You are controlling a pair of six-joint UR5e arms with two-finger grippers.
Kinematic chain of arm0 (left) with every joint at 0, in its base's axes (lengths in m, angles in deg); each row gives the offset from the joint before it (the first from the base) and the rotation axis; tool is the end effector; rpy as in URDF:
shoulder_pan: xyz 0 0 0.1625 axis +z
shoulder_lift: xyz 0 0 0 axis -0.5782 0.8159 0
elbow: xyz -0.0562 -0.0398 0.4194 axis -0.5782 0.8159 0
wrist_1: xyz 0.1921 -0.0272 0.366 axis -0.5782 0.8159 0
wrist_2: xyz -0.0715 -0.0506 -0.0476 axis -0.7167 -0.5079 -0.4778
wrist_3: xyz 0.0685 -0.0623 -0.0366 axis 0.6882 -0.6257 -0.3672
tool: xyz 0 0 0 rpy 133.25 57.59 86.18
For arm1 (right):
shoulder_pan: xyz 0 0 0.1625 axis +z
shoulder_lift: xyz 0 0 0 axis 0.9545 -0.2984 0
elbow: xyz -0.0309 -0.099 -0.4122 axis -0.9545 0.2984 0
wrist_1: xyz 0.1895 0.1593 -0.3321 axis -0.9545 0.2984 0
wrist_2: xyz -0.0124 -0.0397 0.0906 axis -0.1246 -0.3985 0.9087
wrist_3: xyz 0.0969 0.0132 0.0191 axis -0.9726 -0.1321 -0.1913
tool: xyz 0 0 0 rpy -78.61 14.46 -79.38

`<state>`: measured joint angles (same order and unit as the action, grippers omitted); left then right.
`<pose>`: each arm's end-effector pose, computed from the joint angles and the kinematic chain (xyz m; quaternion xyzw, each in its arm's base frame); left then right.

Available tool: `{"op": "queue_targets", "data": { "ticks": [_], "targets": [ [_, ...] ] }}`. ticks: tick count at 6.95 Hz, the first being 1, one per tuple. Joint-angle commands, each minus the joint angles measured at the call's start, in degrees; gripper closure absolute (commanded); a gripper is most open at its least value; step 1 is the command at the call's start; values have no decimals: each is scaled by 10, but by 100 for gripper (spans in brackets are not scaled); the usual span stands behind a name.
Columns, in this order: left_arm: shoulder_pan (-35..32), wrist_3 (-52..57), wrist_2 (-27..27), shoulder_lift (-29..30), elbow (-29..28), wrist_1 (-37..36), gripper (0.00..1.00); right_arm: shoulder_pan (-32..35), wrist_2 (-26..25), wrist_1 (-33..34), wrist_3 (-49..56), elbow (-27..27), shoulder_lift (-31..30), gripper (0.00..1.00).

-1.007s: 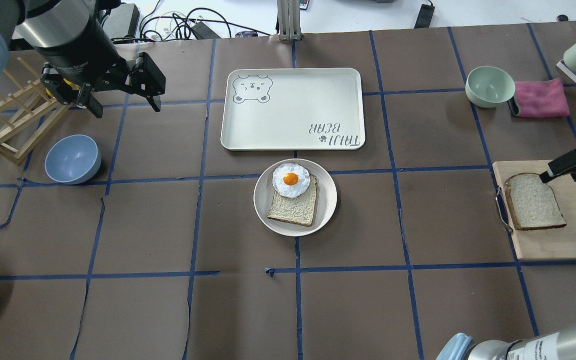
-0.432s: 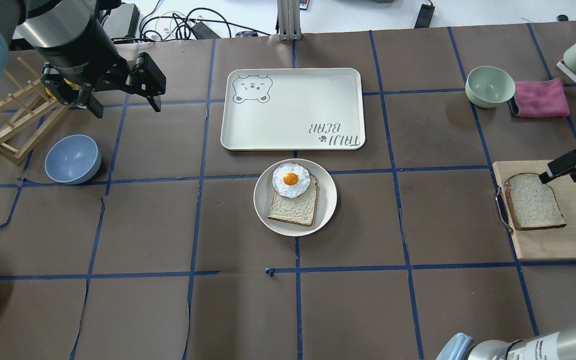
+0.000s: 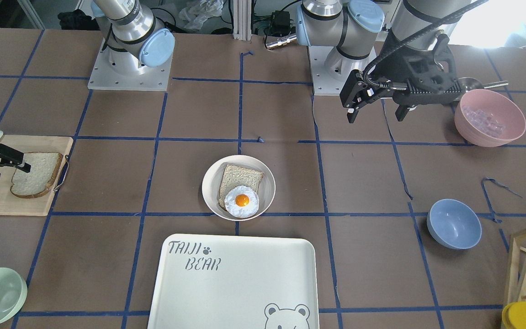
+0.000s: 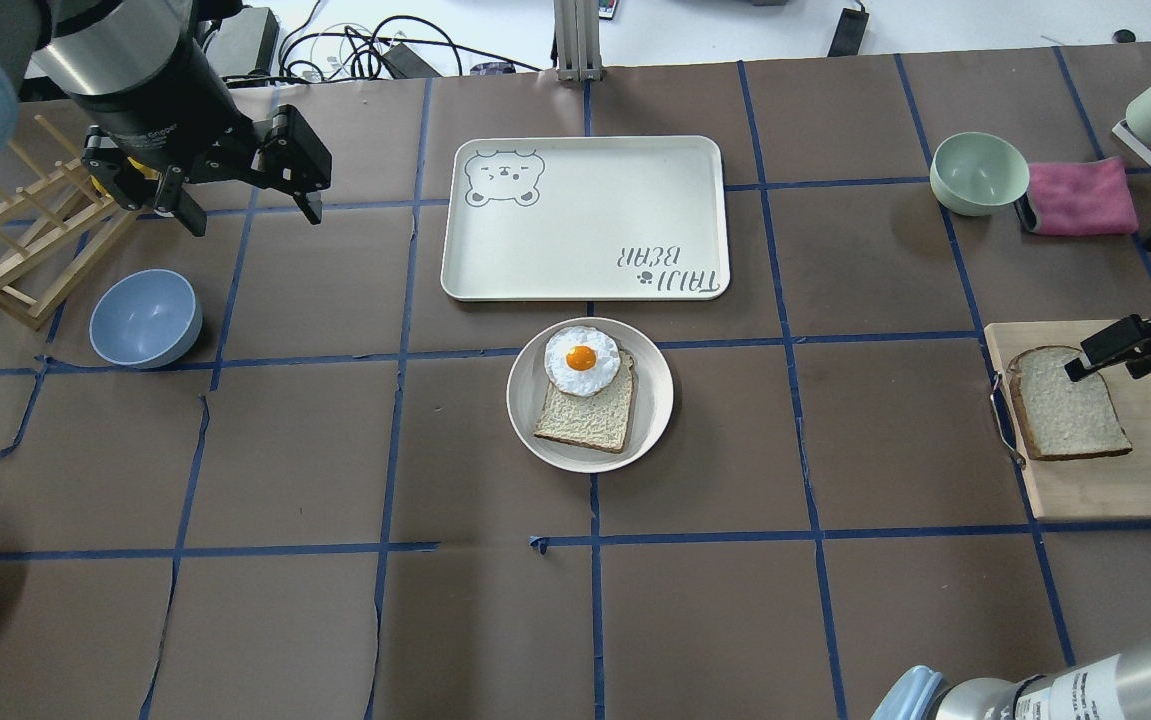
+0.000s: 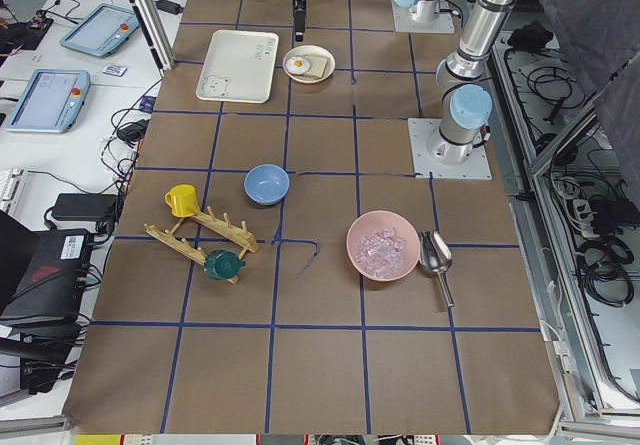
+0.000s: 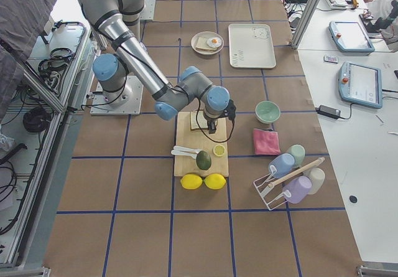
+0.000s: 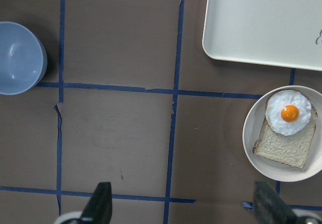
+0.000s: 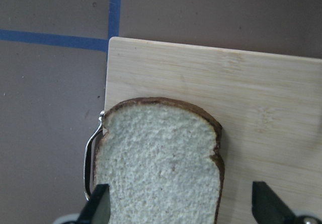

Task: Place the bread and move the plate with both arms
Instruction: 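Lower the right gripper and grasp the bread slice's edge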

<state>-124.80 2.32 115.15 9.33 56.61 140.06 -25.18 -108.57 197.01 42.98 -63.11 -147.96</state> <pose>-0.1279 -0.4970 0.5129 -0.0376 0.9990 -0.0223 0.0032 -0.2409 -0.4822 0.2113 -0.0599 0.9891 0.0220 0.1326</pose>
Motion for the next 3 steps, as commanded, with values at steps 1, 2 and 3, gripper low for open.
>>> {"op": "queue_targets", "data": {
  "ticks": [1,2,3],
  "targets": [
    [0,0,1,0,0,0,0,0,-10,44,-3,-32,2,1],
    [0,0,0,0,0,0,0,0,-10,44,-3,-32,2,3],
    [0,0,0,0,0,0,0,0,-10,43,-3,-33,2,11]
  ]
}}
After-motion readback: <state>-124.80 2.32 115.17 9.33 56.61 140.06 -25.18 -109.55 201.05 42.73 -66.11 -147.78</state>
